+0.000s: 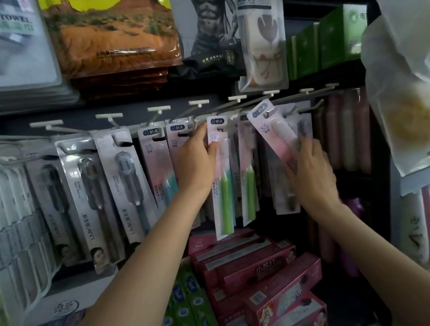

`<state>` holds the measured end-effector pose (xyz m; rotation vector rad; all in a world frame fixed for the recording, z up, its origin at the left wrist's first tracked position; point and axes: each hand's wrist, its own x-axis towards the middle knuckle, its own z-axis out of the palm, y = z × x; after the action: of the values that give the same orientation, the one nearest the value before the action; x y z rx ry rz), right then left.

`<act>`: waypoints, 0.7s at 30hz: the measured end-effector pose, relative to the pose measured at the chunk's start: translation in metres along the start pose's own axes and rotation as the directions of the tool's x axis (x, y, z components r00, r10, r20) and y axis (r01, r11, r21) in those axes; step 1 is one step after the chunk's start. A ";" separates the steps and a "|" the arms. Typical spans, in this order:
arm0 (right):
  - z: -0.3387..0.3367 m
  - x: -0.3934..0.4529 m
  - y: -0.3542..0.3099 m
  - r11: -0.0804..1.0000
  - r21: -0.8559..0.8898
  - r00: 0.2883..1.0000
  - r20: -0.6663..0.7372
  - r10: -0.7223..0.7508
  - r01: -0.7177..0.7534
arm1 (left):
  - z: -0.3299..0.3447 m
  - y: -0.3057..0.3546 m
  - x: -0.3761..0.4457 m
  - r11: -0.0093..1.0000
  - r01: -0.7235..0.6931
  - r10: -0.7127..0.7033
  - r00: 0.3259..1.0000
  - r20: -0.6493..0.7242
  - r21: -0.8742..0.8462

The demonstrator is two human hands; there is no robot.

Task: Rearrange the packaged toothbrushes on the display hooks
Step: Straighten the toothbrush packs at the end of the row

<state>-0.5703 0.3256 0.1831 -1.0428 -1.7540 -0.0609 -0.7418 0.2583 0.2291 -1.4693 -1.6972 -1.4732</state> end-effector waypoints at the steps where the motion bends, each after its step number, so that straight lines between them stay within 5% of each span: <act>1: -0.002 0.001 0.000 0.998 -0.067 1.000 0.011 -0.007 0.008 | 0.001 0.000 0.000 1.000 -0.001 0.001 1.000 -0.006 0.003; 5: -0.005 0.004 -0.001 0.990 -0.143 0.999 0.054 -0.008 0.016 | 0.004 0.002 -0.001 0.999 0.007 -0.007 1.000 -0.006 -0.038; 9: 0.002 0.000 -0.010 0.997 0.043 0.981 0.183 -0.067 0.060 | 0.001 0.006 -0.003 0.996 0.035 -0.035 0.999 0.008 -0.078; 15: 0.012 -0.023 -0.004 0.979 0.202 0.996 0.083 -0.036 0.019 | -0.002 0.003 -0.020 0.997 0.073 -0.071 0.987 0.147 -0.005; 21: 0.024 -0.054 -0.009 0.910 0.348 0.932 0.193 -0.307 0.228 | -0.021 -0.022 -0.073 0.991 0.118 -0.111 0.988 0.104 -0.068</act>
<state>-0.5900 0.2993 0.1333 -0.5837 -2.0416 0.1832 -0.7440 0.2126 0.1649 -1.5304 -1.8321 -1.5611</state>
